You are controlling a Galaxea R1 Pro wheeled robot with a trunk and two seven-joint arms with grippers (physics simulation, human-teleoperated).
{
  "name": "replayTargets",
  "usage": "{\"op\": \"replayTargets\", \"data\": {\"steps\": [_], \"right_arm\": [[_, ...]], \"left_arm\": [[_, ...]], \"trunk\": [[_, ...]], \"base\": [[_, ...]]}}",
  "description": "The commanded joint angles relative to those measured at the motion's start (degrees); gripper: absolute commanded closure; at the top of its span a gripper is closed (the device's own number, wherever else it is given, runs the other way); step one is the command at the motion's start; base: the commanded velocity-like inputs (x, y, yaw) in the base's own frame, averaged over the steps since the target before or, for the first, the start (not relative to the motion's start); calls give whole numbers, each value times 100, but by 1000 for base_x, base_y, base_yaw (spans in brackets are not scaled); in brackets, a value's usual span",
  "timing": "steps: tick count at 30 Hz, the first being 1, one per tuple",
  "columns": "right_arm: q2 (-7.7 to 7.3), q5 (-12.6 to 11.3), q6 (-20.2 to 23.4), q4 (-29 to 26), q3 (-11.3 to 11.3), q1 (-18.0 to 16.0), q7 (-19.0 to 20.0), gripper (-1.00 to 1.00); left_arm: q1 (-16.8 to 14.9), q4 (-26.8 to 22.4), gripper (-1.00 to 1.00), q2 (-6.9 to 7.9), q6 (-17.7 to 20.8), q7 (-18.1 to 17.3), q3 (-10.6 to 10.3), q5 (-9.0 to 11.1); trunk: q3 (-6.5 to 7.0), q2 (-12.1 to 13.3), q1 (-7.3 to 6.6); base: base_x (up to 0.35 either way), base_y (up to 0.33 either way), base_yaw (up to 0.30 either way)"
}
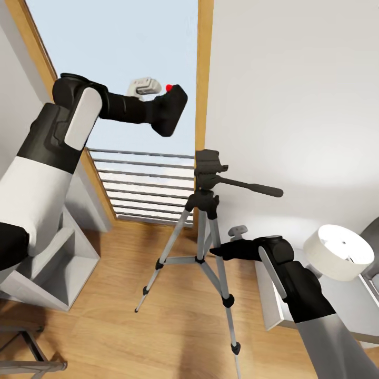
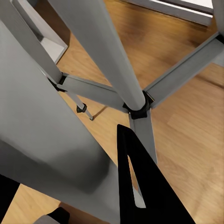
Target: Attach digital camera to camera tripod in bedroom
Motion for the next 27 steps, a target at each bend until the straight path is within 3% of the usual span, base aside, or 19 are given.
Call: {"op": "replayTargets", "data": {"steps": [1, 3, 8, 11, 19, 22, 27], "right_arm": [[-6, 35, 23, 184, 7, -3, -32, 100], [-6, 33, 23, 187, 7, -2, -32, 100], [-6, 25, 27, 191, 7, -3, -31, 100], [-6, 23, 30, 192, 5, -4, -28, 100], [-6, 19, 36, 192, 3, -5, -15, 100], [-6, 21, 33, 192, 0, -3, -15, 100], [-6, 23, 32, 192, -2, -2, -14, 100]], "left_arm": [[-10, -14, 100, 13, 1, -176, -7, -98], [-31, -51, 100, 14, -1, -501, -7, -94], [-122, -205, 100, -15, -3, -1773, -7, -95], [-128, -231, 100, -26, -12, -2180, -7, -102], [-132, -453, 100, -17, -64, -2462, -27, -113], [-133, -527, 100, -10, -294, -2476, -22, -108], [-120, -390, 100, 30, -1175, -2527, -24, -56]], "trunk": [[-9, -6, 3], [-9, -6, 3], [-9, -6, 3], [-9, -6, 3], [-9, -6, 3], [-9, -6, 3], [-9, -6, 3]], "base": [[0, 0, 0], [0, 0, 0], [0, 0, 0], [0, 0, 0], [0, 0, 0], [0, 0, 0], [0, 0, 0]]}}
